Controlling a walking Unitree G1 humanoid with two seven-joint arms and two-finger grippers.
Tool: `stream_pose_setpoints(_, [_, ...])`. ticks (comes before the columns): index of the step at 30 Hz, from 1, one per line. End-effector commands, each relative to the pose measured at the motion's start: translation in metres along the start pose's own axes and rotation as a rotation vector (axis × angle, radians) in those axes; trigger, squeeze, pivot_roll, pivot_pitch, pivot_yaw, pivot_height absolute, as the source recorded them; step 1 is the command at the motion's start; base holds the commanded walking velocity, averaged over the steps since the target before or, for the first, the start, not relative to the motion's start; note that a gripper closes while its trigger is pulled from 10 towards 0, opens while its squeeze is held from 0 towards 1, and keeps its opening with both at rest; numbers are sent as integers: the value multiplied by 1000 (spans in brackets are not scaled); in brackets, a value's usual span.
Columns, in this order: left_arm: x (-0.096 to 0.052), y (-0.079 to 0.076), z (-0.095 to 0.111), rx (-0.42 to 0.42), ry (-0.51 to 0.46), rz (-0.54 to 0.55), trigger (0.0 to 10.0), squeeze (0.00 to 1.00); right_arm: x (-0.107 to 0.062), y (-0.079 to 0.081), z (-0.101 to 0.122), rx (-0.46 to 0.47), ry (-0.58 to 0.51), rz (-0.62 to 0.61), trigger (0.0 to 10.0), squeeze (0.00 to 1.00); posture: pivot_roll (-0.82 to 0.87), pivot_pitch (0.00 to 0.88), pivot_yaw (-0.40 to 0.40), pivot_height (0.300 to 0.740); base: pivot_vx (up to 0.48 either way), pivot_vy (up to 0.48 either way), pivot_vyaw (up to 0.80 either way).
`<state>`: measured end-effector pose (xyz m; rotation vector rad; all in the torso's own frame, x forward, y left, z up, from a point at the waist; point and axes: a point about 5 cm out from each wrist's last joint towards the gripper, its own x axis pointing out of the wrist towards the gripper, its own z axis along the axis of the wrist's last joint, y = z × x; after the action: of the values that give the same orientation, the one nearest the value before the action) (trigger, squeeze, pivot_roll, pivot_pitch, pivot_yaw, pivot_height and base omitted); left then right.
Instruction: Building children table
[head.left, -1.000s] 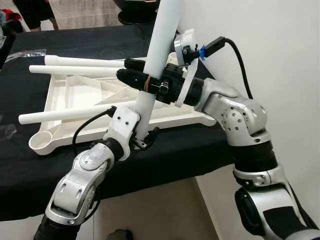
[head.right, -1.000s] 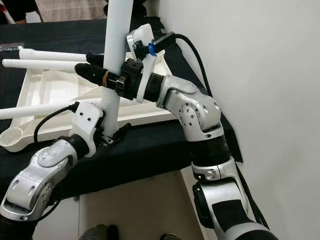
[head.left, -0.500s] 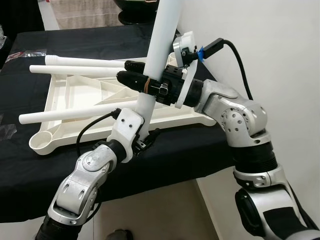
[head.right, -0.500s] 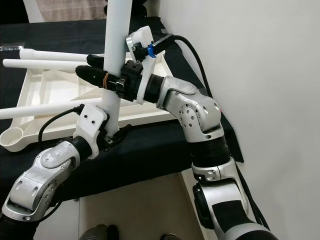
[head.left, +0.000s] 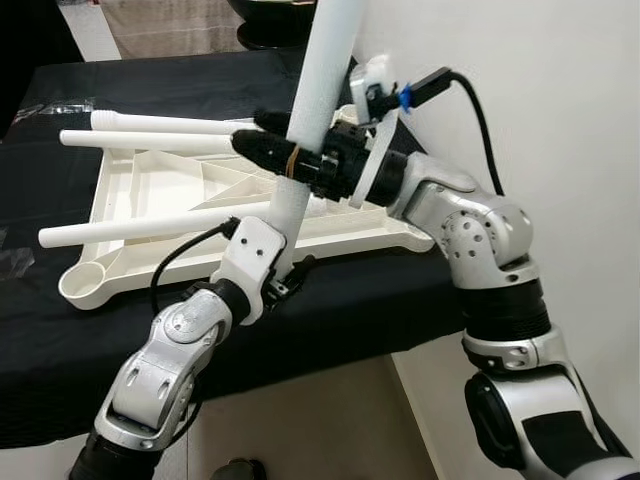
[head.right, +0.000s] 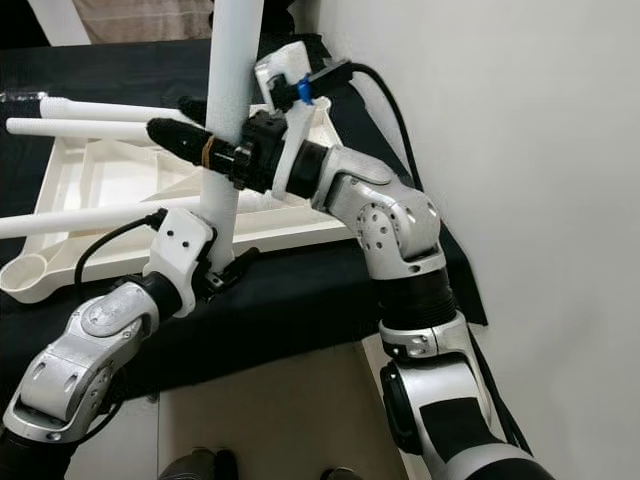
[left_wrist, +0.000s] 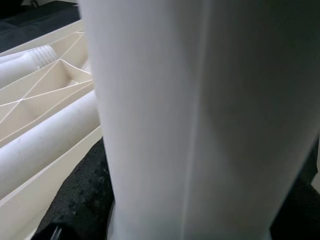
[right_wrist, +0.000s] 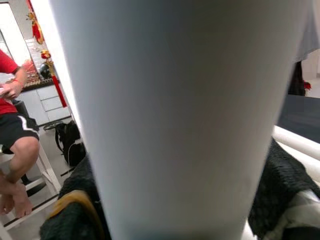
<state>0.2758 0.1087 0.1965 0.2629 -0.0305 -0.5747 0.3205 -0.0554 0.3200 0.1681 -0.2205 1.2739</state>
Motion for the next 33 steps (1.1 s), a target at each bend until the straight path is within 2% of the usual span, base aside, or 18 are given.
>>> stream_pose_setpoints(1, [-8, -5, 3, 30, -6, -102, 10000, 0, 2, 2, 0, -20, -4, 32, 10000, 0, 100, 116, -44, 740, 0, 0, 0])
stream_pose_setpoints(3, [-9, -3, 4, 33, -6, -116, 10000, 0, 1, 1, -1, -21, 0, 35, 10000, 0, 100, 116, -44, 740, 0, 0, 0])
stream_pose_setpoints(7, [-14, 5, 12, 6, -15, -194, 10000, 0, -4, 9, -6, -21, 2, 151, 10000, 0, 104, 115, -41, 740, 0, 0, 0])
stream_pose_setpoints(13, [-16, 6, 19, -46, -27, -282, 10000, 0, -8, 12, -12, -14, 11, 211, 10000, 0, 103, 114, -40, 740, 0, 0, 0])
stream_pose_setpoints(16, [-22, 0, 18, -99, -6, -409, 10000, 0, -12, 9, -17, 9, 11, 248, 10000, 0, 104, 114, -37, 740, 0, 0, 0])
stream_pose_setpoints(19, [-24, -2, 16, -117, 6, -439, 10000, 0, -12, 9, -17, 13, 9, 255, 10000, 0, 104, 114, -37, 740, 0, 0, 0])
stream_pose_setpoints(23, [-36, -11, 7, -182, 65, -569, 10000, 0, -13, 8, -17, 28, 7, 285, 10000, 0, 101, 116, -36, 740, 0, 0, 0])
stream_pose_setpoints(24, [-36, -11, 7, -182, 65, -569, 10000, 0, -13, 8, -17, 28, 7, 285, 10000, 0, 101, 116, -36, 740, 0, 0, 0])
stream_pose_setpoints(25, [-41, -11, 0, -187, 106, -600, 10000, 0, -14, 9, -18, 36, 11, 303, 10000, 0, 101, 119, -36, 740, 0, 0, 0])
stream_pose_setpoints(33, [-44, -3, -6, -185, 152, -610, 10000, 0, -15, 12, -21, 58, 22, 341, 10000, 0, 102, 124, -34, 740, 0, 0, 0])
